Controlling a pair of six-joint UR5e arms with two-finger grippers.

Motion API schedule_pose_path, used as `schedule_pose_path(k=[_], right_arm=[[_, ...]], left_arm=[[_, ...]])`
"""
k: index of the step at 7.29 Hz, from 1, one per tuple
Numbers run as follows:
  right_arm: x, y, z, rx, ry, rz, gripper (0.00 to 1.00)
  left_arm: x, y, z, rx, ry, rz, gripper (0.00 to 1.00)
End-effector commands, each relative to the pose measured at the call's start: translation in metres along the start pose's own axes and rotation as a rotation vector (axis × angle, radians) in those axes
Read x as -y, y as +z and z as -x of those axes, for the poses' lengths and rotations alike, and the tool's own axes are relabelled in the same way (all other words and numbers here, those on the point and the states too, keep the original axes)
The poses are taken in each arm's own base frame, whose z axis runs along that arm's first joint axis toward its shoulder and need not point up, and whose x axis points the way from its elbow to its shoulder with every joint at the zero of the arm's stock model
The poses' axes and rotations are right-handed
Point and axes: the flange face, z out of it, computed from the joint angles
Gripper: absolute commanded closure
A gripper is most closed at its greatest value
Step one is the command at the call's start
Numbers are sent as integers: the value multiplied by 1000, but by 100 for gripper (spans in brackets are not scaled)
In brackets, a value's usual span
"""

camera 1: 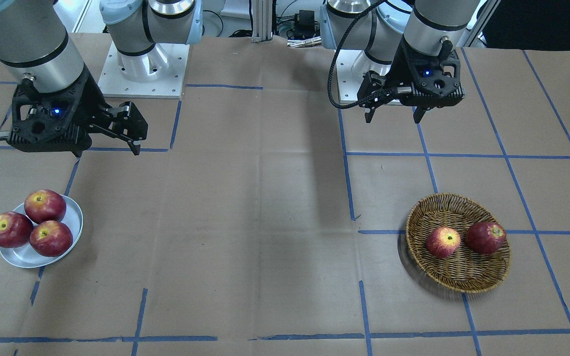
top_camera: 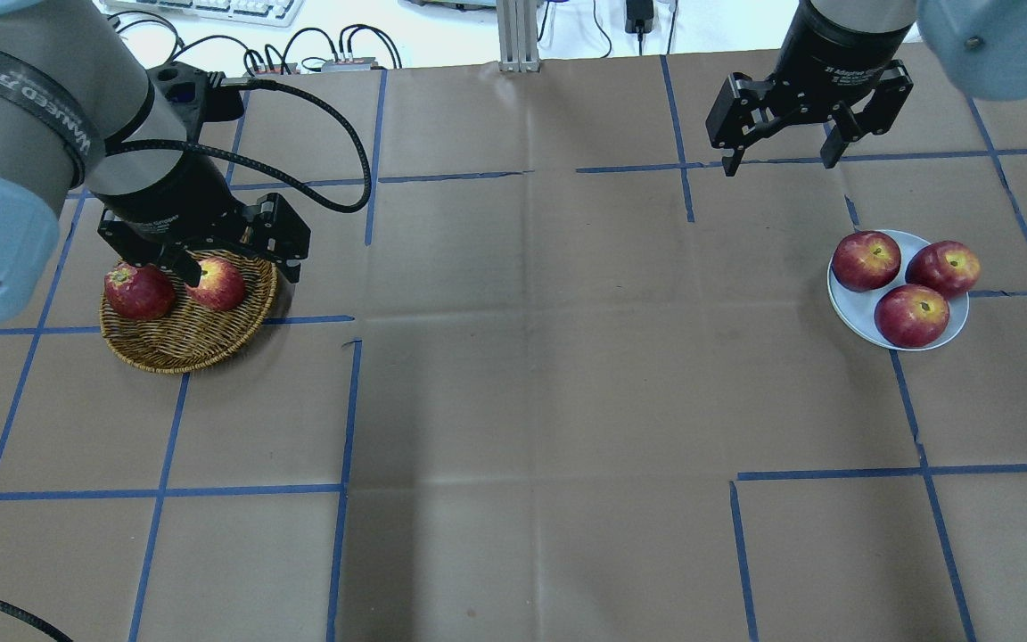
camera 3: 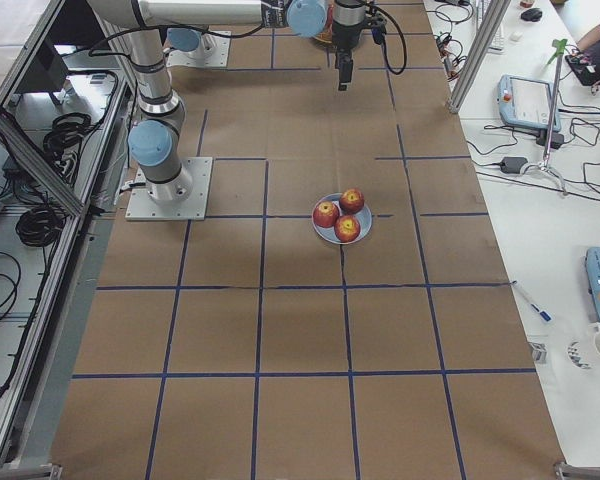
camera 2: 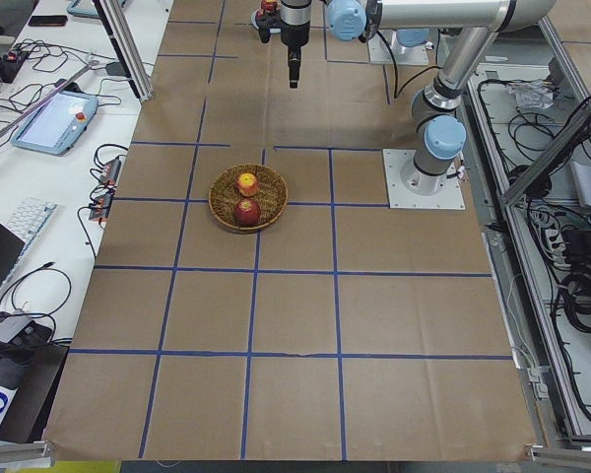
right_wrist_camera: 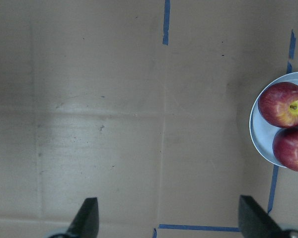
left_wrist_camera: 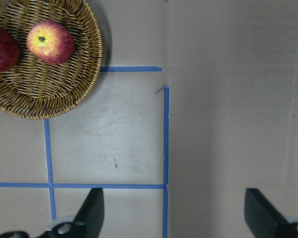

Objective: Transfer apple from basket to plate
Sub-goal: 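Lower the left gripper over the yellow-red apple in the wicker basket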

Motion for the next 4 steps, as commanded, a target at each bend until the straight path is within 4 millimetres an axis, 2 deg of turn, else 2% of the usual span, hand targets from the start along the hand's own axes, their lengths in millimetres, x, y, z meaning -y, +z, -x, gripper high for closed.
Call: schedule_pose_path(k=[1,3,4], right_arm=[[0,0,0,0,0,0,0],[0,1,0,-1,0,1,0],[0,0,-1,-1,1,0,0]], left_arm=[[-1,-1,1,7,3,1,0],[-9,-11,1,10,2,-22,0],[-11,-5,1,10,9,-8,0]])
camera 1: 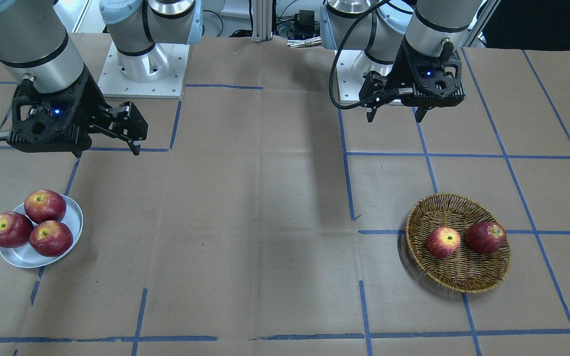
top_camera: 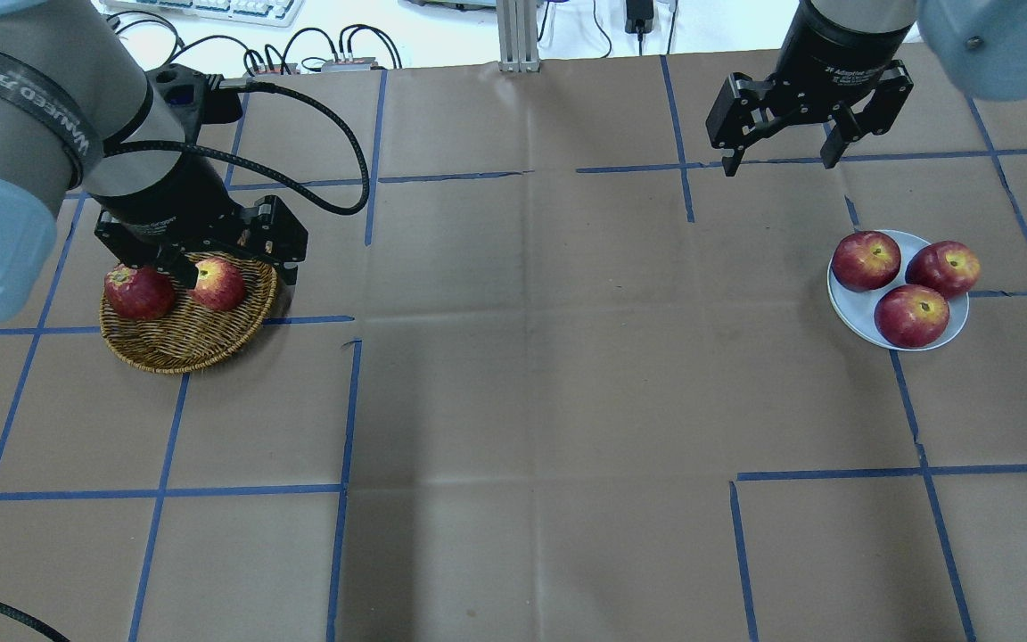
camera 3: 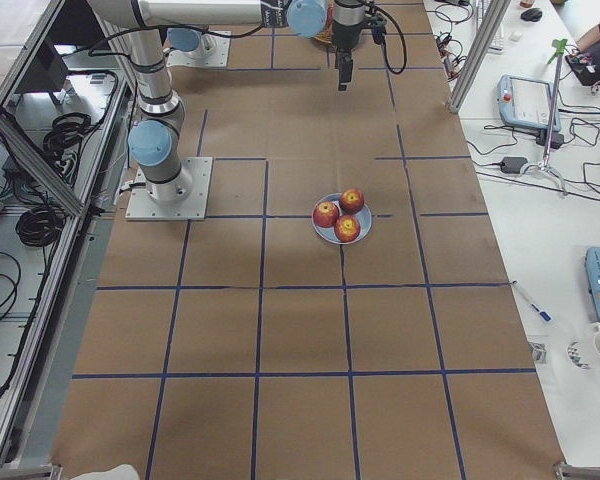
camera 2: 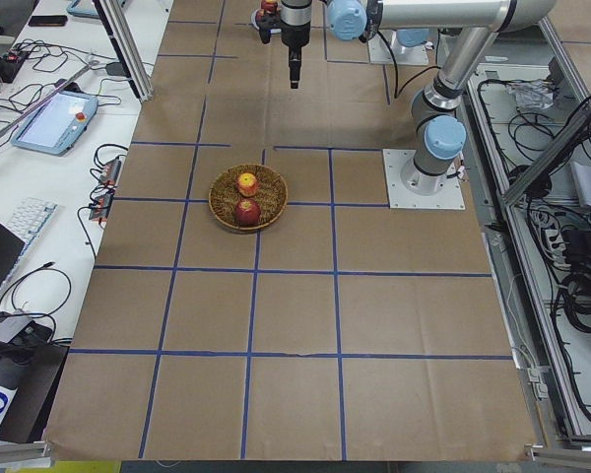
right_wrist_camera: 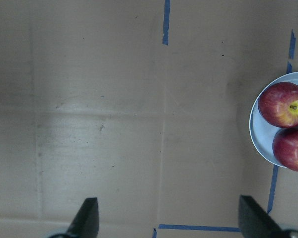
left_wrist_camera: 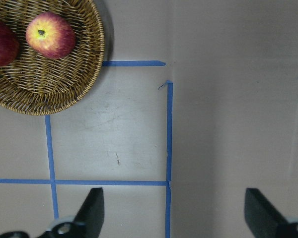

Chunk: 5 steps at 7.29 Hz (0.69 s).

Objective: Transfer apple from basket to plate
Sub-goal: 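Lower the left gripper over the yellow-red apple in the wicker basket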

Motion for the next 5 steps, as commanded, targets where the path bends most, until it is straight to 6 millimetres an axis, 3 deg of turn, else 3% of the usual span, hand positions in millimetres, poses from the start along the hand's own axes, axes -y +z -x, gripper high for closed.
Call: schedule_pose_path(k=[1,5], right_arm=[[0,1,0,1,0,1,0],[0,0,-2,1,4,-1,0]], left_arm=[[-2,8,-2,-14,6,11,0],[-3,12,-2,-16,10,20,0]])
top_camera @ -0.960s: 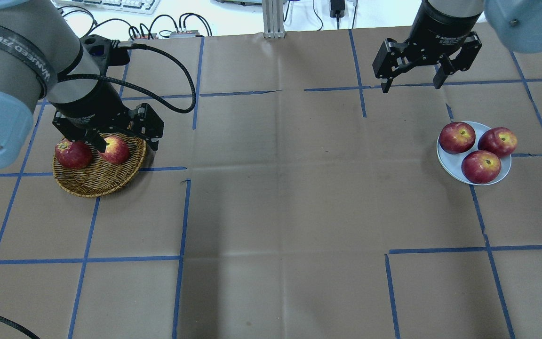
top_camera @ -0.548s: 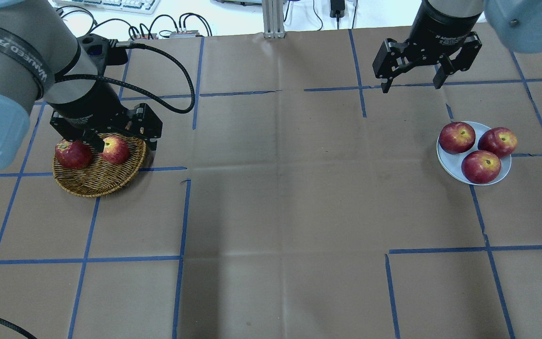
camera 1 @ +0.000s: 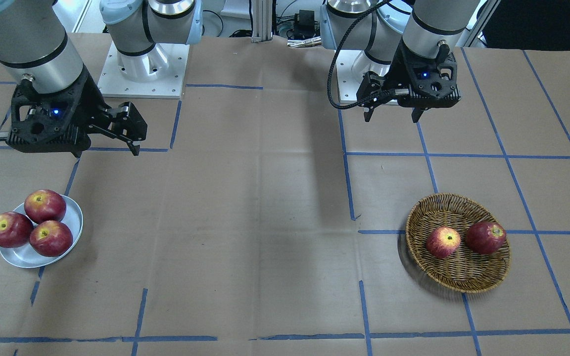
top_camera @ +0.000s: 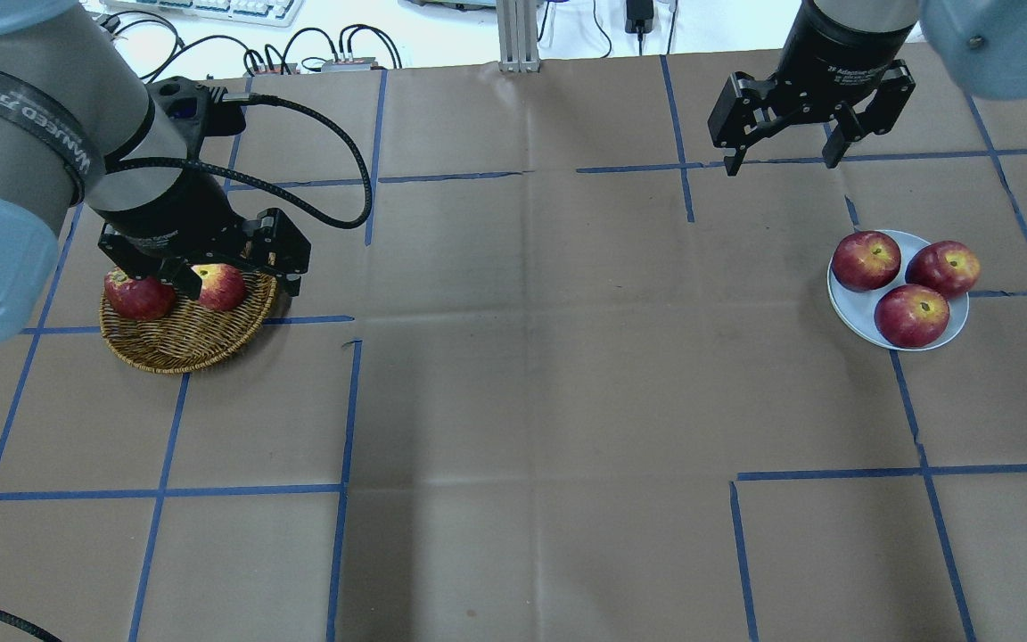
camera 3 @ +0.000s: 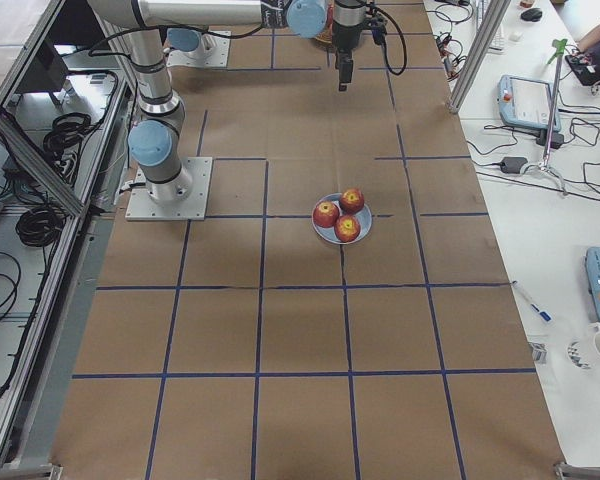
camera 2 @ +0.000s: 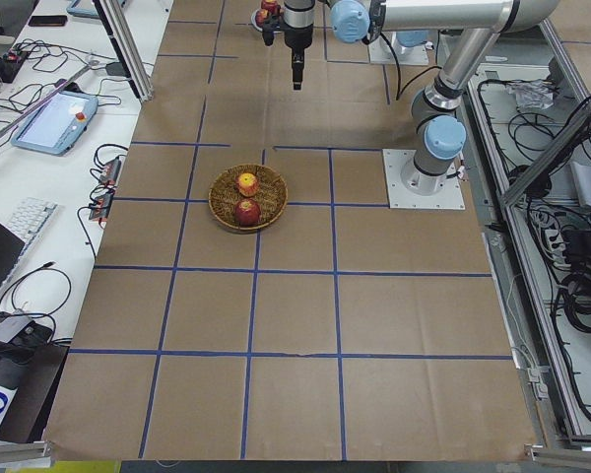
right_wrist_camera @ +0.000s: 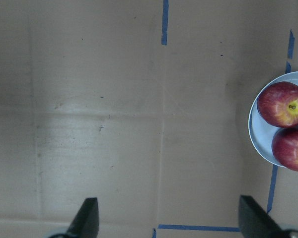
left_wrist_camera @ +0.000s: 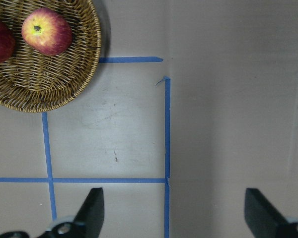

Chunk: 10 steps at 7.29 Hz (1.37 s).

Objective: Transfer apple from basket to plate
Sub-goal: 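Lower the left gripper over the yellow-red apple in the wicker basket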

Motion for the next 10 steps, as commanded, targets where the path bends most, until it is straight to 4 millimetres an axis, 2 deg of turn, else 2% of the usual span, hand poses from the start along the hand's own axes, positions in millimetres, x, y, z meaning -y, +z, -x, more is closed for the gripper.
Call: schedule_pose_path(k=[1,3,5,7,8,9,10], right_arm=[[0,0,0,0,1,0,0],[0,0,0,0,1,0,0],[0,1,0,0,1,1,0],[0,1,0,0,1,1,0],[0,0,0,0,1,0,0],[0,1,0,0,1,1,0],[0,0,0,0,1,0,0]], left_arm=[[2,-1,1,7,1,-3,0],[-5,-3,1,13,-7,22,0],[6,17,1,7,-15,60,0],[12,20,2,11,5,62,0],[28,25,7,10,56,53,0],[57,40,28,48,128,12,0],[86,63,58,84,167,-18,0]])
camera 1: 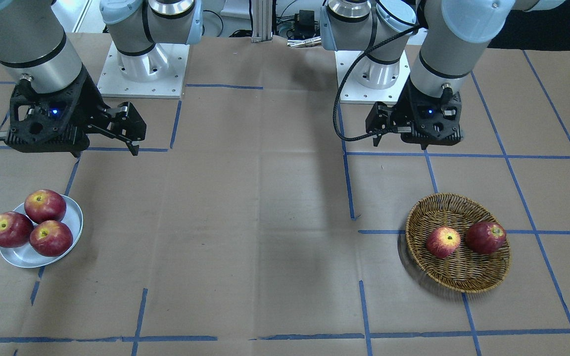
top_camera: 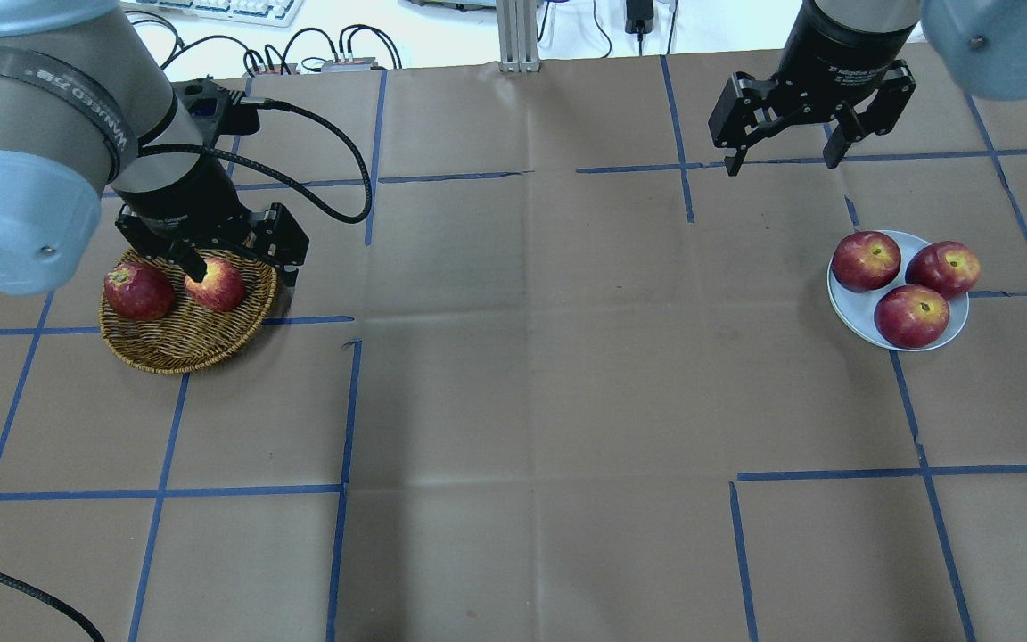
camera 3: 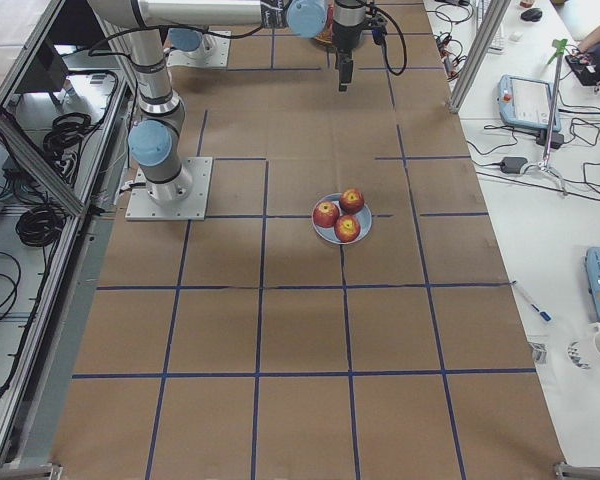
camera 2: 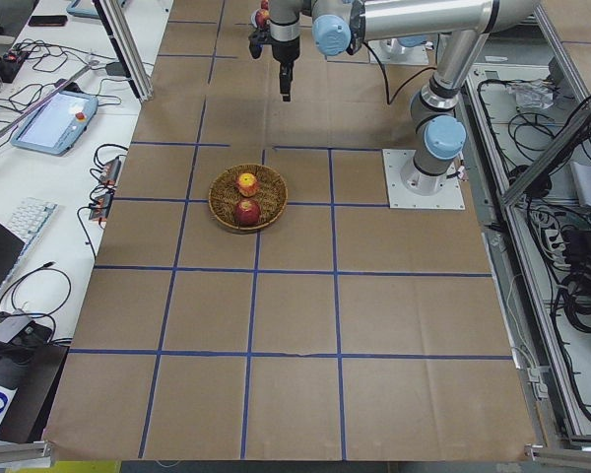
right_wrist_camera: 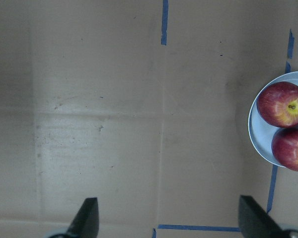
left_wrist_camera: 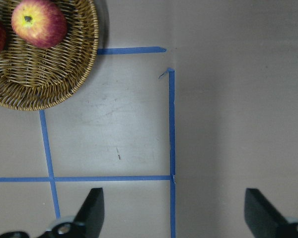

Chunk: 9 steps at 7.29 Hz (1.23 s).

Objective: Transfer apple from basket to plate
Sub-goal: 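Descend the left gripper onto the yellow-red apple and close on it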

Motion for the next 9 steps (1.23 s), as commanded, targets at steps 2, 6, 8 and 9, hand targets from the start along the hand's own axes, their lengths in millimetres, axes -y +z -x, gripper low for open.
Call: schedule_pose_path(k=[2,6,8,9], right_arm=[[0,0,0,0,0,-1,0],[0,0,0,0,0,-1,0],[0,0,0,0,0,-1,0],[0,0,0,0,0,1,0]], left_arm=[[69,74,87,58,158,-61,0],[86,143,154,51,138,-69,0],[90,172,165,-40,-1,-59,0],[90,178,166,-70,-54,-56,0]])
